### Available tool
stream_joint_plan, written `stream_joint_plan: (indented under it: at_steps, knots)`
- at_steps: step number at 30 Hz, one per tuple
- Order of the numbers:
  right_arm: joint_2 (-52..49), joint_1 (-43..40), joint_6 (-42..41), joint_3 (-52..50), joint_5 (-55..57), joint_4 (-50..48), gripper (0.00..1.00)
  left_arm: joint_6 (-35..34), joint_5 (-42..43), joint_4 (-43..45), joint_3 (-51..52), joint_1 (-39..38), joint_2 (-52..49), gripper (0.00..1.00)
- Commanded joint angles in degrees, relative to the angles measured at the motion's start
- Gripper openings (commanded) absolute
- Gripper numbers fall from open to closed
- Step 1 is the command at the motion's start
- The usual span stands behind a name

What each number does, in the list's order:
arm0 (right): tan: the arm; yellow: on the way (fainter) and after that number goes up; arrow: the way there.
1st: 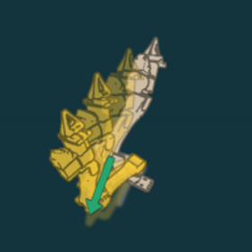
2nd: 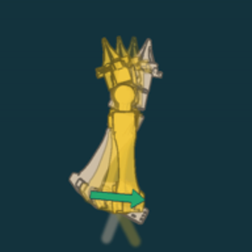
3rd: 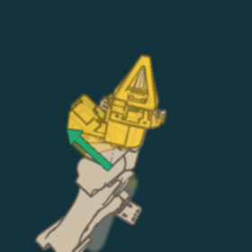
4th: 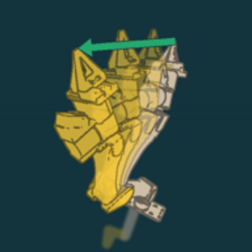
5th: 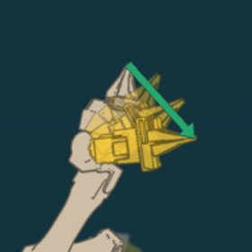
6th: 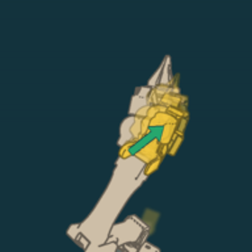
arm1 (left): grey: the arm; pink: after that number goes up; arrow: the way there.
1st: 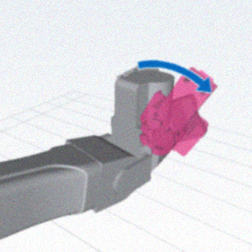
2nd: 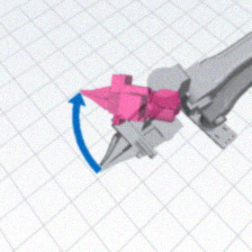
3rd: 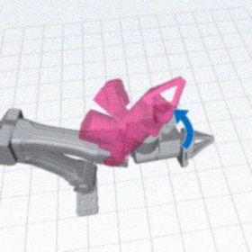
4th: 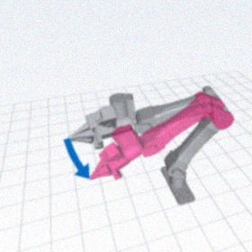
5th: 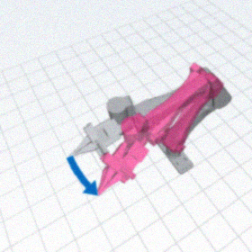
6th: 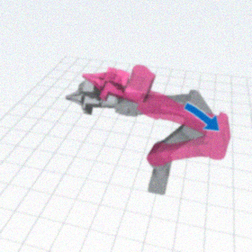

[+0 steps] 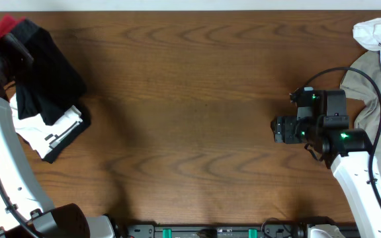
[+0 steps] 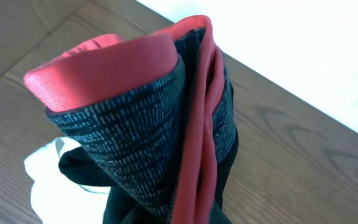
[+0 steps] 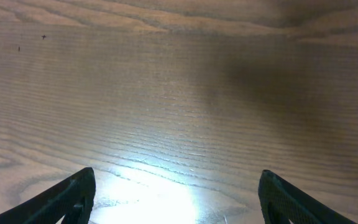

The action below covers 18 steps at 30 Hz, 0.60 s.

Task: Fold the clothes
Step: 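Lower the leggings onto the white shirt stack and open the left gripper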

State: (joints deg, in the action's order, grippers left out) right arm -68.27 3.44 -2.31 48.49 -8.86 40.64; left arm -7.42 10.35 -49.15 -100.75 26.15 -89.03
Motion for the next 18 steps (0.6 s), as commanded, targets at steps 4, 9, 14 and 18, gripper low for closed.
stream_joint_plan:
  at_steps: [4,9,14,18]
  knots:
    - [-0.3,-0.5,0.9,0.6,0.8,0.6,0.82,-4.4,4.1,2.6,-1.4,0.3,1.9,0.06]
    - [-0.3,-0.5,0.9,0.6,1.0,1.0,0.82,-8.0,4.5,3.8,-1.4,0.3,2.0,0.06]
    - [-0.3,-0.5,0.9,0.6,1.2,1.0,0.82,-8.0,4.4,3.2,-1.4,0.8,2.0,0.06]
    - [-0.3,-0.5,0.9,0.6,1.4,1.0,0.82,-9.4,4.0,1.6,-1.4,3.0,2.0,0.06]
